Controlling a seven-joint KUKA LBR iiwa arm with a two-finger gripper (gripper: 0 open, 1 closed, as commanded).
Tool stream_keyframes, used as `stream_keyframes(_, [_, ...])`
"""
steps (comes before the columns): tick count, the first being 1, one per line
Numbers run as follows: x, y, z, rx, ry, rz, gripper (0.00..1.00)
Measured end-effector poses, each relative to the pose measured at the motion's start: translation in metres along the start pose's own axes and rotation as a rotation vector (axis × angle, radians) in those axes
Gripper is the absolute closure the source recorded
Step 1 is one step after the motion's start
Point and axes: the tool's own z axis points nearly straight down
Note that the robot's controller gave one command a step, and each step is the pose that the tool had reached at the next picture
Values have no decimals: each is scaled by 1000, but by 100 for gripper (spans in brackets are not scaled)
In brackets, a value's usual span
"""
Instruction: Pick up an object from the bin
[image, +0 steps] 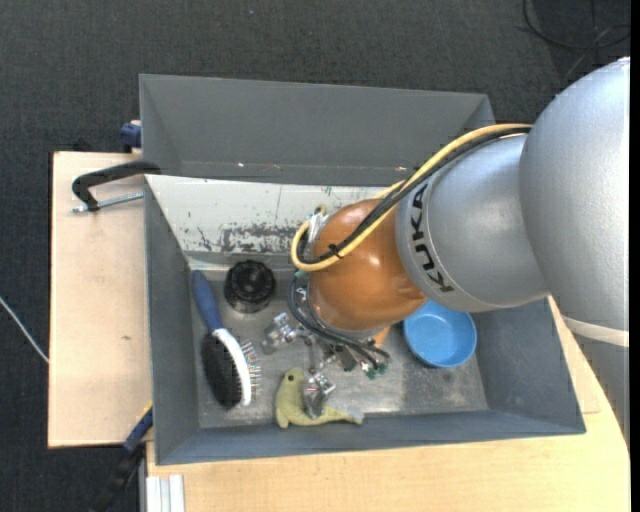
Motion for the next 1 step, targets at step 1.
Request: stream_keyframes(1, [-20, 48, -26, -4, 7, -439, 0])
